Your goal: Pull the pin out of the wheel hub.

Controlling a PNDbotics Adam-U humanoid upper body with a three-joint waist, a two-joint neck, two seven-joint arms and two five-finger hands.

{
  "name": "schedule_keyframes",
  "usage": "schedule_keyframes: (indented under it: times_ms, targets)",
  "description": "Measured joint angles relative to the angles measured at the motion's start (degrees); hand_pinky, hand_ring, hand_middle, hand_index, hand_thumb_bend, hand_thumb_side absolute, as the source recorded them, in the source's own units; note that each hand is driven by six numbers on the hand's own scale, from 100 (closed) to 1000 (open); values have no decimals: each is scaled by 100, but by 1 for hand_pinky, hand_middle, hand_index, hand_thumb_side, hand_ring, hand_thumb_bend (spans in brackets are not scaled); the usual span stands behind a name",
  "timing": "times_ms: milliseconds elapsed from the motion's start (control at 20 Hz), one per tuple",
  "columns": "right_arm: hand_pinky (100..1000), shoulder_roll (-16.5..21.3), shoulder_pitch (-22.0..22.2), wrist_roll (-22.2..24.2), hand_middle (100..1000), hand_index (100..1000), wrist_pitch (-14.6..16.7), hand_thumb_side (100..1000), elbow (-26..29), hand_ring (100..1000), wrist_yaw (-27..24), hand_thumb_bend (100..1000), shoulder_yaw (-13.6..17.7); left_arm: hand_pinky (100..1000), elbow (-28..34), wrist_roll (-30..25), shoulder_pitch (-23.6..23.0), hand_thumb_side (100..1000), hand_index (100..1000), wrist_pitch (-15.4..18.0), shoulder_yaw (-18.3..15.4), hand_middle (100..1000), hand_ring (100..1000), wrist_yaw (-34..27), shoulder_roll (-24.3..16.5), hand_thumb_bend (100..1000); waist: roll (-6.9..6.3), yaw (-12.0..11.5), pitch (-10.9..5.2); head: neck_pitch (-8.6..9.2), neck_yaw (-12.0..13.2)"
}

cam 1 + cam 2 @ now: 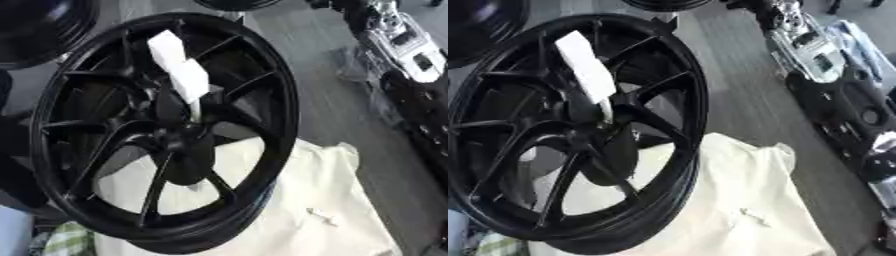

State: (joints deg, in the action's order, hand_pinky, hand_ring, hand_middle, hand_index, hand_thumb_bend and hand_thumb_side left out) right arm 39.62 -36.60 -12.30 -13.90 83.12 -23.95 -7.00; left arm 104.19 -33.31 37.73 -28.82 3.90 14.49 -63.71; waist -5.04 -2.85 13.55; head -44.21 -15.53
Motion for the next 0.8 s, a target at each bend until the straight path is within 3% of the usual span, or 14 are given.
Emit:
schedule_keyframes:
  times_ms: [300, 350, 400, 450, 500, 600, 800]
  targets:
    - [732, 99, 119, -148, 677, 773, 45, 449, 35, 638, -84, 448, 132, 860, -609, 539, -907, 100, 442, -111, -597, 604, 707, -159, 382, 100, 105, -95, 16, 0, -44]
    - [732, 117, 135, -167, 677, 773, 54, 449, 47, 638, -100, 448, 148, 865, -674, 636, -1073, 100, 493, -86, -667, 616, 716, -186, 472, 100, 120, -109, 23, 0, -48]
    - [732, 132, 139, -185, 677, 772, 60, 449, 50, 638, -106, 448, 163, 881, -721, 736, -1239, 100, 615, -56, -730, 644, 736, -209, 552, 123, 128, -113, 26, 0, -50]
    - [732, 151, 142, -201, 677, 772, 64, 450, 51, 638, -112, 448, 169, 905, -753, 833, -1398, 176, 797, -16, -774, 690, 759, -247, 627, 292, 134, -112, 26, 0, -50]
    - [732, 156, 147, -209, 677, 772, 63, 448, 53, 638, -123, 445, 171, 914, -769, 922, -1548, 217, 835, 40, -807, 703, 771, -298, 693, 368, 138, -108, 26, 0, -48]
    - [732, 156, 167, -220, 677, 772, 66, 451, 54, 638, -140, 448, 171, 934, -785, 1042, -1853, 460, 876, 175, -840, 742, 802, -444, 799, 509, 139, -90, 26, 0, -35]
    - [732, 153, 167, -228, 677, 772, 64, 451, 56, 638, -150, 447, 170, 936, -777, 1169, -2448, 550, 887, 485, -981, 759, 813, -625, 893, 523, 142, -21, 26, 0, 14]
